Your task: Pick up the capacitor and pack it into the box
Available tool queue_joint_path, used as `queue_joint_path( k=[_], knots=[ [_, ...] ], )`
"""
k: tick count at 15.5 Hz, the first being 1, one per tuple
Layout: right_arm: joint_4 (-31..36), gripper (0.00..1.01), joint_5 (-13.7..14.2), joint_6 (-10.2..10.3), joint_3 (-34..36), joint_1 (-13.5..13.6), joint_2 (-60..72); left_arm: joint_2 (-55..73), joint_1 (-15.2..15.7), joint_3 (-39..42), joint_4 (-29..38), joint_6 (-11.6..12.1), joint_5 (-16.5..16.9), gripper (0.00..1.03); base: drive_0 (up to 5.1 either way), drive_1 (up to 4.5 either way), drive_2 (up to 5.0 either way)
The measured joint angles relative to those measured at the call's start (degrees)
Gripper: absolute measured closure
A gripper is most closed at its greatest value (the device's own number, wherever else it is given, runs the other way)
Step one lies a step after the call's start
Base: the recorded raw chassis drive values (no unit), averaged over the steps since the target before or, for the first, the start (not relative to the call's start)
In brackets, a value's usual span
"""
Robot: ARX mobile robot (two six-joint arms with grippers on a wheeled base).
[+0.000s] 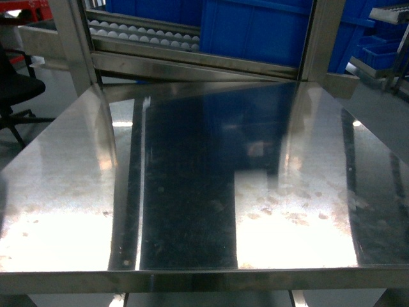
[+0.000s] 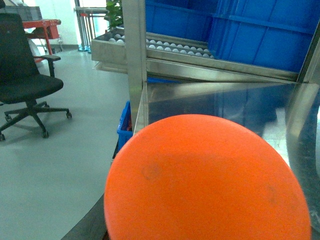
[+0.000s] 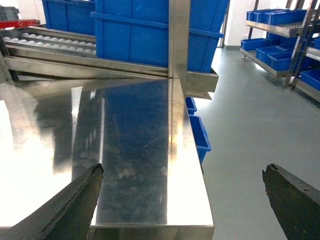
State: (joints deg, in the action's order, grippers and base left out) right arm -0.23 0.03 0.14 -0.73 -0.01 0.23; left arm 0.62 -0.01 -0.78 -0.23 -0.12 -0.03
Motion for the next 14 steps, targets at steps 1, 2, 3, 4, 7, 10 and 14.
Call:
queue_joint_path(
  k=[1, 2, 3, 4, 7, 10, 14],
  knots=[
    [0.0, 0.03, 0.0, 0.0, 0.0, 0.0, 0.0, 0.0, 0.0, 0.0, -0.1, 0.1, 0.0, 0.59, 0.0, 0.00, 0.0],
    [-0.1, 0.03, 0.0, 0.0, 0.0, 0.0, 0.0, 0.0, 0.0, 0.0, -0.2, 0.1, 0.0, 0.59, 0.0, 0.00, 0.0],
    [-0.1, 0.03, 0.0, 0.0, 0.0, 0.0, 0.0, 0.0, 0.0, 0.0, -0.2, 0.1, 0.0, 0.59, 0.0, 0.00, 0.0],
    [-0.1, 0.03, 0.0, 0.0, 0.0, 0.0, 0.0, 0.0, 0.0, 0.0, -0.2, 0.1, 0.0, 0.59, 0.0, 0.00, 0.0],
    [-0.1, 0.03, 0.0, 0.0, 0.0, 0.0, 0.0, 0.0, 0.0, 0.0, -0.2, 0.1, 0.0, 0.59, 0.0, 0.00, 0.0],
    [-0.1, 0.03, 0.0, 0.0, 0.0, 0.0, 0.0, 0.0, 0.0, 0.0, -0.1, 0.1, 0.0, 0.59, 0.0, 0.00, 0.0],
    [-0.1, 0.03, 0.0, 0.0, 0.0, 0.0, 0.0, 0.0, 0.0, 0.0, -0.2, 0.1, 0.0, 0.59, 0.0, 0.00, 0.0]
  ],
)
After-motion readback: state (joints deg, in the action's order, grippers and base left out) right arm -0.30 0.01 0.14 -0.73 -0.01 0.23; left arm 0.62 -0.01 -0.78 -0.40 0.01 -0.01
